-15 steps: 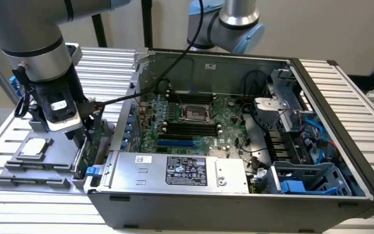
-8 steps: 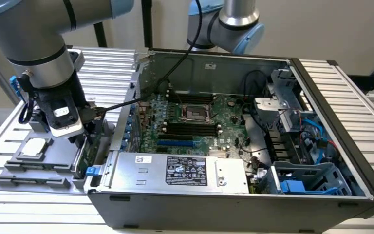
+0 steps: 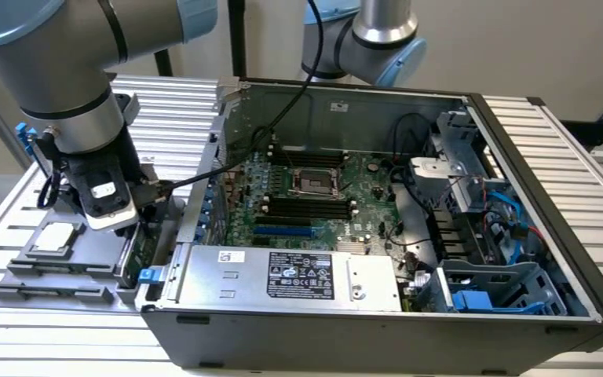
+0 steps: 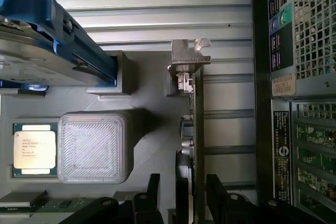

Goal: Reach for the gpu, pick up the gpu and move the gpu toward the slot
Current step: 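Pick up the gpu and move the gpu toward the slot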

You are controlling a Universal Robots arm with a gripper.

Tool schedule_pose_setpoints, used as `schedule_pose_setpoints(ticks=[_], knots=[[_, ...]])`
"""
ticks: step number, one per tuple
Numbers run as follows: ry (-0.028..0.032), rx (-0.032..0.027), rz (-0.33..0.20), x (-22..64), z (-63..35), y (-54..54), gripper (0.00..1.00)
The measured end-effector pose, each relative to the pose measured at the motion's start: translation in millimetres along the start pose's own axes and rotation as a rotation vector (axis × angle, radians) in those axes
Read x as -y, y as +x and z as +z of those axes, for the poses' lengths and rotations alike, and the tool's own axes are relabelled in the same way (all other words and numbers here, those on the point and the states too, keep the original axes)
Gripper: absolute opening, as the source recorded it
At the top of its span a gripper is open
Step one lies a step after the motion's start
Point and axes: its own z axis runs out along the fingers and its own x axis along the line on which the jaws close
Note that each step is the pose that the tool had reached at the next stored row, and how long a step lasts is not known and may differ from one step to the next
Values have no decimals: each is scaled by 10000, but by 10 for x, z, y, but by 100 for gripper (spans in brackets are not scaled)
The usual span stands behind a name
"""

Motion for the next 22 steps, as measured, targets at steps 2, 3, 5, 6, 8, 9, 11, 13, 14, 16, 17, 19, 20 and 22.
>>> schedule_pose_setpoints(ticks=[2, 3, 5, 6, 8, 9, 11, 13, 14, 16, 17, 19, 20, 22], knots=[[4, -1, 0, 0, 0, 0, 48], [2, 0, 1, 0, 1, 0, 48], [1, 2, 1, 0, 2, 0, 46], [0, 2, 1, 0, 2, 0, 39], [0, 3, 2, -1, 3, -3, 39], [0, 3, 1, -1, 3, -7, 39], [1, 2, 2, -1, 2, -10, 39], [1, 2, 1, -1, 2, -11, 37], [1, 2, 0, -1, 2, -12, 37], [1, 2, 1, -1, 2, -12, 30], [1, 1, 0, -1, 2, -12, 30], [2, 1, 0, -1, 2, -12, 27], [2, 1, 0, -1, 2, -12, 26], [2, 1, 0, -1, 2, -12, 26]])
